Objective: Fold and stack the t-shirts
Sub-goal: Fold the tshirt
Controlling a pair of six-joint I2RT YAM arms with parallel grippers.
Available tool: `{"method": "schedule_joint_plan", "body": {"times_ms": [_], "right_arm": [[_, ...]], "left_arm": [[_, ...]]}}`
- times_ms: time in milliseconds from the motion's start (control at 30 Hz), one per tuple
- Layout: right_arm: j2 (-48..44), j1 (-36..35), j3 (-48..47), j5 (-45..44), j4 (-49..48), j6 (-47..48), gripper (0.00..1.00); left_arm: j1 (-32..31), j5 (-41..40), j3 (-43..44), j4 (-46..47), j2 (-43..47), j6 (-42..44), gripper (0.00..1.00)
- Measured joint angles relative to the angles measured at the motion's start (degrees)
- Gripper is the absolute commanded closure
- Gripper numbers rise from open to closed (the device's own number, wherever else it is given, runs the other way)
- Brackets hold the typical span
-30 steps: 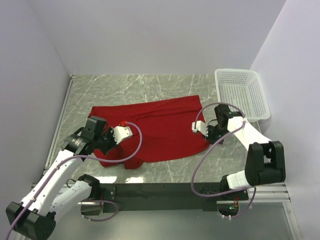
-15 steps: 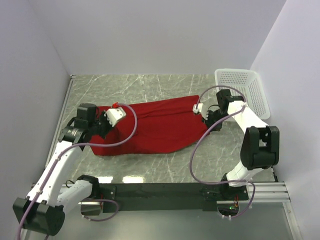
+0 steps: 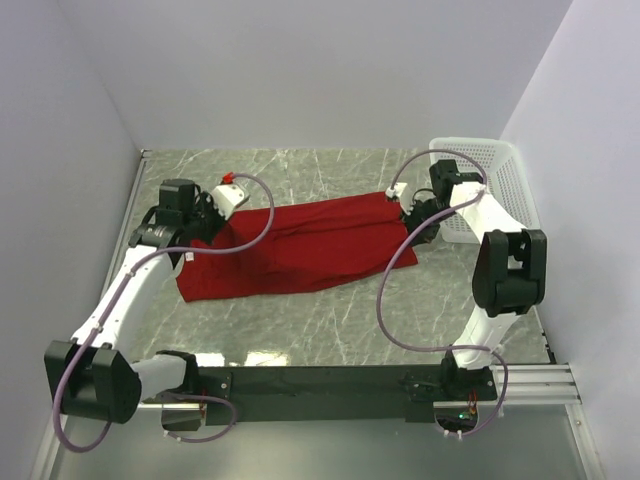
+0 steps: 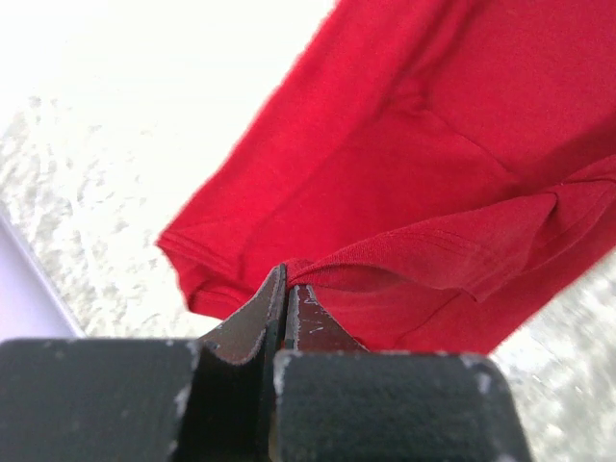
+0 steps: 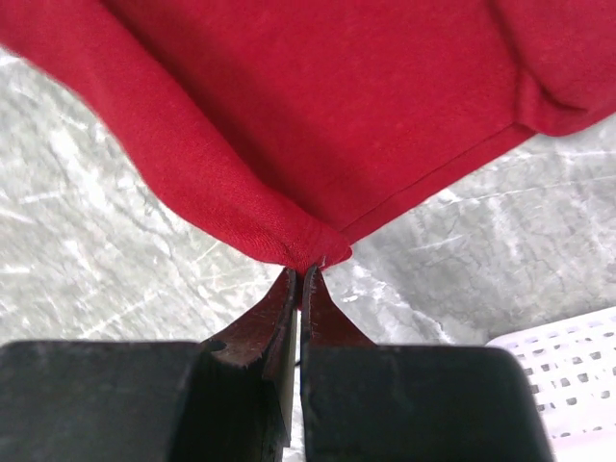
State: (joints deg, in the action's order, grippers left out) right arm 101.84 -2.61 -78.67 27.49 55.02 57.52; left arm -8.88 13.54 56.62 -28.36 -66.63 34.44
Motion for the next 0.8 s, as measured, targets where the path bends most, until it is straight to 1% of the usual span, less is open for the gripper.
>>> {"method": "schedule_joint_plan", "body": {"times_ms": [267,467,800], "right_arm": [[4.74,0.0,-5.79,-0.39,-1.05,-6.14,1.0],[7.17,0.0,-8.35,-0.9,-1.51,-9.68,1.0],[8.35,0.0,-8.59,-1.31,-1.95,-12.17,1.0]], "left_arm": [[0.61,-4.76,3.28,4.83,-4.96,-1.07,1.0],[0.63,-7.67,3.63,6.67,-8.35,-1.11,1.0],[0.66,-10.99,3.63,9.18,-10.4,-1.14,1.0]]}}
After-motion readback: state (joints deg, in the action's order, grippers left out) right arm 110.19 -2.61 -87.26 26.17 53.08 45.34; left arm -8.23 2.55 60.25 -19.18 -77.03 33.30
